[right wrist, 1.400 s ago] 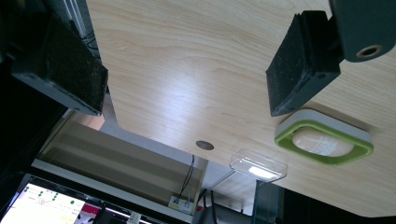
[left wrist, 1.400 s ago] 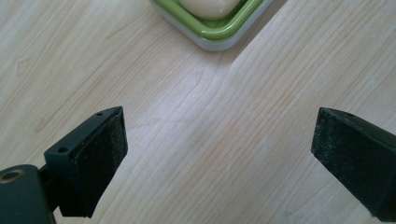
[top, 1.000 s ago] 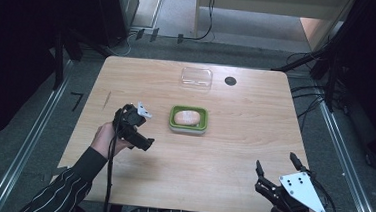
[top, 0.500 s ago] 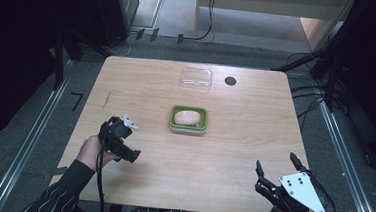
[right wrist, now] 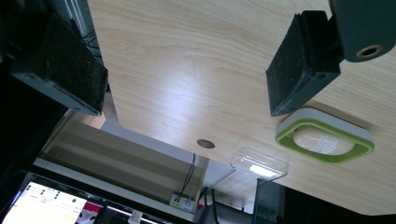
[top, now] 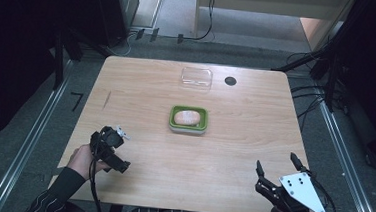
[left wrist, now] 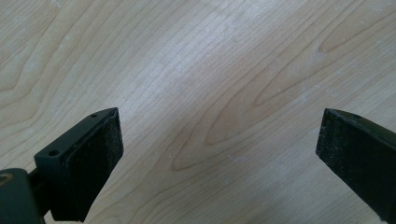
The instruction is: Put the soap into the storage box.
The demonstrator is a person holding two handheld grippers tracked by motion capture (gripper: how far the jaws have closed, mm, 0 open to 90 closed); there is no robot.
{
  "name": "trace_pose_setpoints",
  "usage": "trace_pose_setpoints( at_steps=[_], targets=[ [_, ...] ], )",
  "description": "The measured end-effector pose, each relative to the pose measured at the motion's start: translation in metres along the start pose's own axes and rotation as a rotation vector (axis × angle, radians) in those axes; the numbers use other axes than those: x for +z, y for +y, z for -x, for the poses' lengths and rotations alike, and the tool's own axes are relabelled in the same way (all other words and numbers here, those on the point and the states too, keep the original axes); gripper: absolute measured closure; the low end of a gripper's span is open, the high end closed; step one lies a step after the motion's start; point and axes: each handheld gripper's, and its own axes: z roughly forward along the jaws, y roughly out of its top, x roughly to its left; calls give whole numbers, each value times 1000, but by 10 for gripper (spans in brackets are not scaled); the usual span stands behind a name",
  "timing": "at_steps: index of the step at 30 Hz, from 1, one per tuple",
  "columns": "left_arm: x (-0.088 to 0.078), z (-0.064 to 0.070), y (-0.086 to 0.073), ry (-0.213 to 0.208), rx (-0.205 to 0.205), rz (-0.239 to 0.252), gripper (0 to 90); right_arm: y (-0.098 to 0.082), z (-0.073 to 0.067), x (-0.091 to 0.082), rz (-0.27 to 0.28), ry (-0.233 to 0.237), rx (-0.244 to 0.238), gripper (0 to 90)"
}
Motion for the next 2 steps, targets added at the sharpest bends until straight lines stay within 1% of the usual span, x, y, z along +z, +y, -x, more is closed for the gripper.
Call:
trace_pose_setpoints(
  at_steps=[2],
  targets=[
    [0,1,1,1,1,5,7,0,1,0,3,-2,-4,134]
  ],
)
